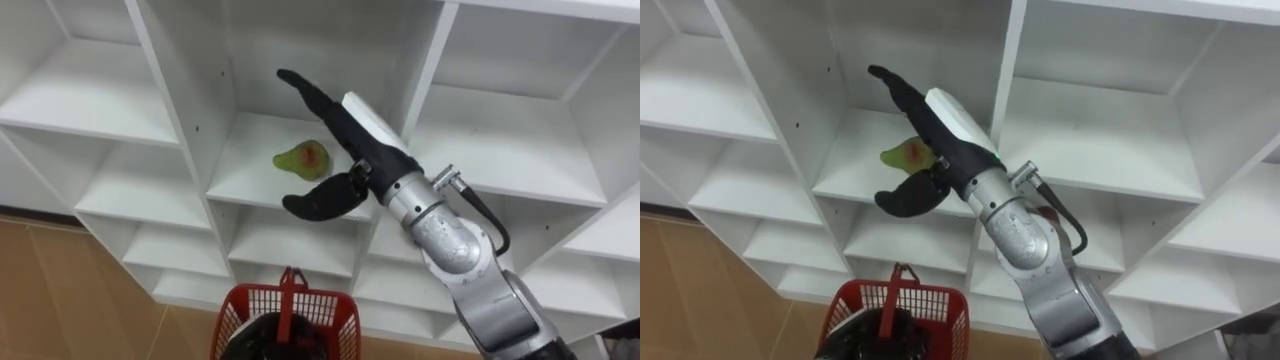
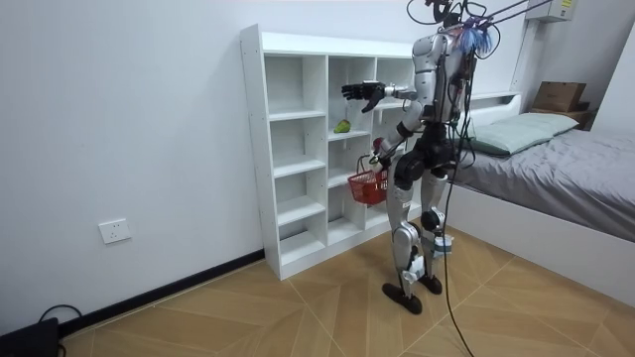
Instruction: Collect fruits from the closet
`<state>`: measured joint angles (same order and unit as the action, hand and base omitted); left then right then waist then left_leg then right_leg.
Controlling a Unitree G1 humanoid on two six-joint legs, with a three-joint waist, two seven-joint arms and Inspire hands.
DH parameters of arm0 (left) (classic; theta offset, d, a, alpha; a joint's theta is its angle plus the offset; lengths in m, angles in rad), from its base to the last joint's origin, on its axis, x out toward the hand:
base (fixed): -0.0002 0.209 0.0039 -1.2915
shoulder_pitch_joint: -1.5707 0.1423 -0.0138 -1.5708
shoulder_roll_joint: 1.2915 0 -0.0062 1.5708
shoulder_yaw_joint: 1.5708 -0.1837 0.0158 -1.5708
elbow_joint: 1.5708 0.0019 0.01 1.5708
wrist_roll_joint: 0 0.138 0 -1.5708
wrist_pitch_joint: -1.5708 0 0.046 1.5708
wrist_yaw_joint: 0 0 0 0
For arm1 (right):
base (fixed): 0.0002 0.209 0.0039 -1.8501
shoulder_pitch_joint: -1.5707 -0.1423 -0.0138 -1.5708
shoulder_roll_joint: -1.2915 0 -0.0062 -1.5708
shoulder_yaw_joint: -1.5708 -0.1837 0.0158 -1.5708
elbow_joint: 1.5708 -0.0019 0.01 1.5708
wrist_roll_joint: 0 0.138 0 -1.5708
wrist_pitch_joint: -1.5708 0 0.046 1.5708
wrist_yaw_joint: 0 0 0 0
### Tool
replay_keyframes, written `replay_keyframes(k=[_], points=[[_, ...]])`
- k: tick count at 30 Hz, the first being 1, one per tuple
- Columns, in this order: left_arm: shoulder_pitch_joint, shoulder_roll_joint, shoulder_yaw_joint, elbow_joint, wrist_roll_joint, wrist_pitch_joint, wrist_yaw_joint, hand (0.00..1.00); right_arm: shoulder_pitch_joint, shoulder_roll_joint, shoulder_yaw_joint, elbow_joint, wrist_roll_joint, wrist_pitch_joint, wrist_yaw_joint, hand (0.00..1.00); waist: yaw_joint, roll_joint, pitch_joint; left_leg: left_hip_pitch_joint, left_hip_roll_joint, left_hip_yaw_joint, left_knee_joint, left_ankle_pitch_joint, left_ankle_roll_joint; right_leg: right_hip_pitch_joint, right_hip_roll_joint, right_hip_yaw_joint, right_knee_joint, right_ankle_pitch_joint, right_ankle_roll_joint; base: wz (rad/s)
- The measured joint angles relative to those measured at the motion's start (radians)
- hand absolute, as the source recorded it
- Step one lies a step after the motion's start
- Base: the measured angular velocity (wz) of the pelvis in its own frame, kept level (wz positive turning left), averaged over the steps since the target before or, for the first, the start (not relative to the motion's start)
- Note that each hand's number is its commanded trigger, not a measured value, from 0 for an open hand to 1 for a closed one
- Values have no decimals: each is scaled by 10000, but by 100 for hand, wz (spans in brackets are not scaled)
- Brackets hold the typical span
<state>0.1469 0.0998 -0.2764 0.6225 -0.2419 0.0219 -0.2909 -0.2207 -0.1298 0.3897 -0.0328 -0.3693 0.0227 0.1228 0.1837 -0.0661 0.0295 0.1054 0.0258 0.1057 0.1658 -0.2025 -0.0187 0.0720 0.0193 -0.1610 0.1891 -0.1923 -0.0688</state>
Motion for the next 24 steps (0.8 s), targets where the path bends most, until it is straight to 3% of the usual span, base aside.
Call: replay_keyframes(k=[13,16,24], points=[[150,10,41,289,11,2,-45,100,-9,-23,-21,168,-193,0,-407,0,162,-121,-70,-126,-8,-121,0,0,0,-56,-7,-101,-41,0,0,1],[142,52,31,509,17,-1,-44,100,-45,-28,-23,581,-281,0,-579,0,153,-184,-117,-293,-28,-257,31,3,4,-163,-20,-183,-65,0,0,6],[67,37,301,906,197,-77,-44,100,-407,-64,-22,1055,-687,-1,-869,0,198,-247,-111,-595,-26,-589,29,25,28,-378,-8,-423,-46,11,-19,11]])
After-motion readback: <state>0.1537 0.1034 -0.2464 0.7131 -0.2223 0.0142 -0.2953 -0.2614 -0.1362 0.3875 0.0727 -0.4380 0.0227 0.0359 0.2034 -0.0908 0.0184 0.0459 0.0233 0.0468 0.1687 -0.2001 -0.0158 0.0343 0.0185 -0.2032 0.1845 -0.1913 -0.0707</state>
